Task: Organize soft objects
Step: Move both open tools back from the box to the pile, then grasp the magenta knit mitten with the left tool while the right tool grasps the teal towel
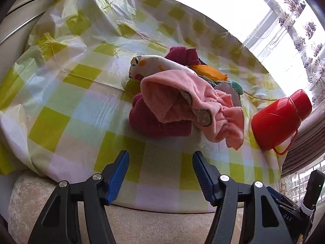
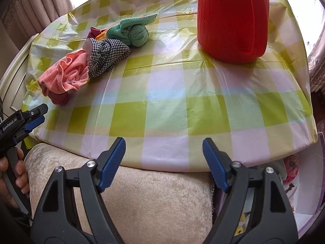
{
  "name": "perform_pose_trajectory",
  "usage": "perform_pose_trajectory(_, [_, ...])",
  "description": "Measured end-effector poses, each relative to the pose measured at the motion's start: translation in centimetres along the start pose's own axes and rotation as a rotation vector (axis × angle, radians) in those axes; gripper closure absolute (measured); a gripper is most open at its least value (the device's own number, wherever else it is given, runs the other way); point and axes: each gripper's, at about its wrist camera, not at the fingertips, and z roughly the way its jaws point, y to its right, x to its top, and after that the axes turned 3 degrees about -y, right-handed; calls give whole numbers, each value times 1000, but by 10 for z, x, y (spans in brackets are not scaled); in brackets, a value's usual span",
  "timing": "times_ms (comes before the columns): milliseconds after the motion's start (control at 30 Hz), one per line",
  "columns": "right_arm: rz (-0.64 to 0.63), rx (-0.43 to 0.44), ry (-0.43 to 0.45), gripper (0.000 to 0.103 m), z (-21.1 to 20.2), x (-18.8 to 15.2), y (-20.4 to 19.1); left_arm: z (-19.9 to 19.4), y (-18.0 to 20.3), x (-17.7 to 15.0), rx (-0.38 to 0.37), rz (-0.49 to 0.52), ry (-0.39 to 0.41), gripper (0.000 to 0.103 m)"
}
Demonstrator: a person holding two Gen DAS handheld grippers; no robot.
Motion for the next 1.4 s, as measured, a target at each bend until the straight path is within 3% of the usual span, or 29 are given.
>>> perform_pose_trajectory(167, [-4, 22, 32, 23, 10, 29, -12, -1, -4, 10, 11, -10, 14, 37])
perform_pose_trajectory(367, [9, 52, 95, 23, 22, 74, -23, -29, -7, 32, 69, 8, 140, 37])
perform_pose_trajectory(567, [43, 89, 112, 22, 44, 123, -28, -27, 2, 91, 21, 58, 144, 37])
perform_pose_trajectory(667, [57, 98, 111, 18, 61, 145, -30, -10, 23, 128, -13, 113, 111, 37])
perform_pose_trajectory(800, [80, 120, 81, 17, 90, 169, -32, 28, 45, 170, 5, 147, 53, 37])
perform_pose_trajectory(900, [76, 135, 55, 17, 111, 182, -34, 60, 55, 195, -45, 161, -22, 37])
perform_pose_trajectory(967, [70, 157, 45, 17, 121, 189, -35, 85, 56, 209, -61, 148, -78, 37])
perform_pose_trajectory(1100, [38, 170, 33, 17, 135, 200, -41, 130, 63, 226, -23, 178, -154, 37])
perform_pose_trajectory(1300, [16, 186, 55, 21, 142, 211, -42, 159, 65, 240, -18, 181, -183, 38])
perform_pose_trajectory(1333, [8, 191, 57, 30, 143, 212, -42, 162, 66, 241, -17, 189, -185, 44])
perform_pose_trajectory(1400, [-10, 179, 65, 35, 143, 213, -46, 170, 67, 242, -12, 205, -204, 59])
